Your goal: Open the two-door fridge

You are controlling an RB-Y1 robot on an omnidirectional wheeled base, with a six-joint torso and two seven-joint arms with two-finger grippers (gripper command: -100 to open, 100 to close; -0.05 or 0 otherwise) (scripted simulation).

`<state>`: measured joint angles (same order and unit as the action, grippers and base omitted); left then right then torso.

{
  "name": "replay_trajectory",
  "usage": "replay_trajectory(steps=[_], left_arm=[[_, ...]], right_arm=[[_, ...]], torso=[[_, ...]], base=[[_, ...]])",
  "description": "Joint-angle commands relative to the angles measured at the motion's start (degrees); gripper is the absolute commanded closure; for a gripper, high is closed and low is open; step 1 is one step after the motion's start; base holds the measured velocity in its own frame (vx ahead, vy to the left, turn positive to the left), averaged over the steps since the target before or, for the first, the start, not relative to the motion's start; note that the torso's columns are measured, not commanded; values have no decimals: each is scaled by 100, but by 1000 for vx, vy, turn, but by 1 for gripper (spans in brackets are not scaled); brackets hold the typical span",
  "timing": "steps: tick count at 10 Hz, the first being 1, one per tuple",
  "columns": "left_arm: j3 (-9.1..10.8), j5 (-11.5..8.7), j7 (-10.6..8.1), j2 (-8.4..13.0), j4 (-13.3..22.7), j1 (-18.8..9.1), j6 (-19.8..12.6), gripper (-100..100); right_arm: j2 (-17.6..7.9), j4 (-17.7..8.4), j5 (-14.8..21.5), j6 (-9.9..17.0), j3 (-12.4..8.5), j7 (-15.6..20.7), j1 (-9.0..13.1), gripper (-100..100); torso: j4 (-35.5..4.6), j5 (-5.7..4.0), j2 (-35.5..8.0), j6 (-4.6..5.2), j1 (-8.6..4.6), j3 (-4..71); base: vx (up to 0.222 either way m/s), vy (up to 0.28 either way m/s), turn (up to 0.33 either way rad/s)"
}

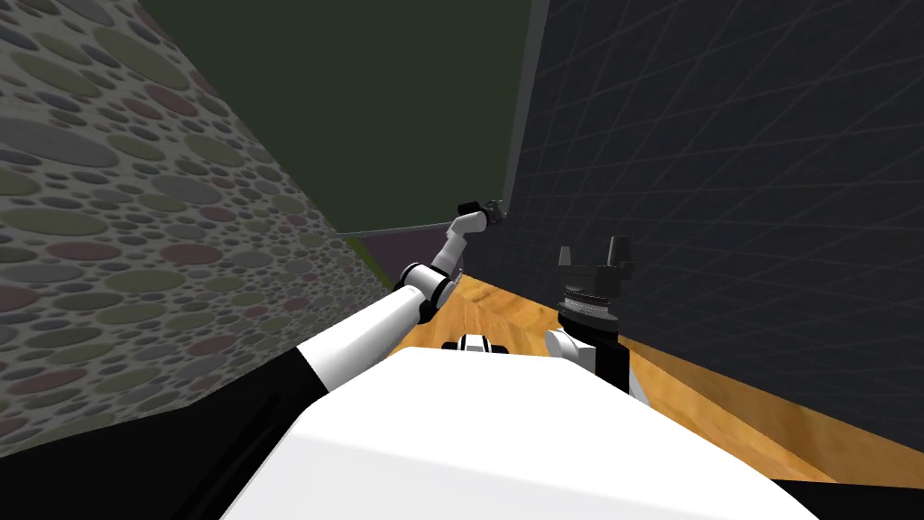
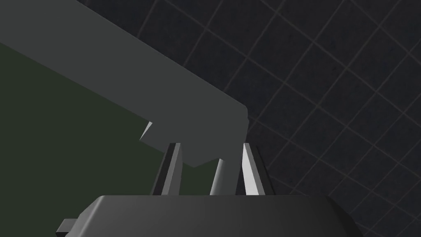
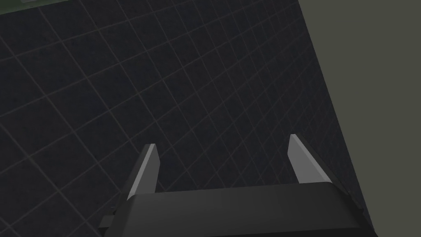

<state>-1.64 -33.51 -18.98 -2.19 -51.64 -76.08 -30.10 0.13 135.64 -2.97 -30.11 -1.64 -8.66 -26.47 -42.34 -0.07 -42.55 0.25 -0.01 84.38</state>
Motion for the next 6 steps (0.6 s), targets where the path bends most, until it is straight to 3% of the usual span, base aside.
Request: replay_trajectory(steps=[1, 4, 6], left_arm=[[-158, -159, 1, -34, -173, 28, -96, 100], [-439, -522, 52, -41, -406, 81, -174, 100], [-532, -643, 69, -44, -484, 98, -200, 100]], right_arm=[[1, 0, 0, 0, 0, 0, -1, 0], [2, 0, 0, 0, 1, 0, 1, 0], [1, 0, 0, 0, 0, 0, -1, 0]], torso=[[-13, 6, 4, -26, -12, 2], [-1, 6, 7, -23, -2, 6], [11, 14, 48, -31, 18, 31]], base=[[-174, 128, -108], [-257, 145, -214], [-187, 155, -105]])
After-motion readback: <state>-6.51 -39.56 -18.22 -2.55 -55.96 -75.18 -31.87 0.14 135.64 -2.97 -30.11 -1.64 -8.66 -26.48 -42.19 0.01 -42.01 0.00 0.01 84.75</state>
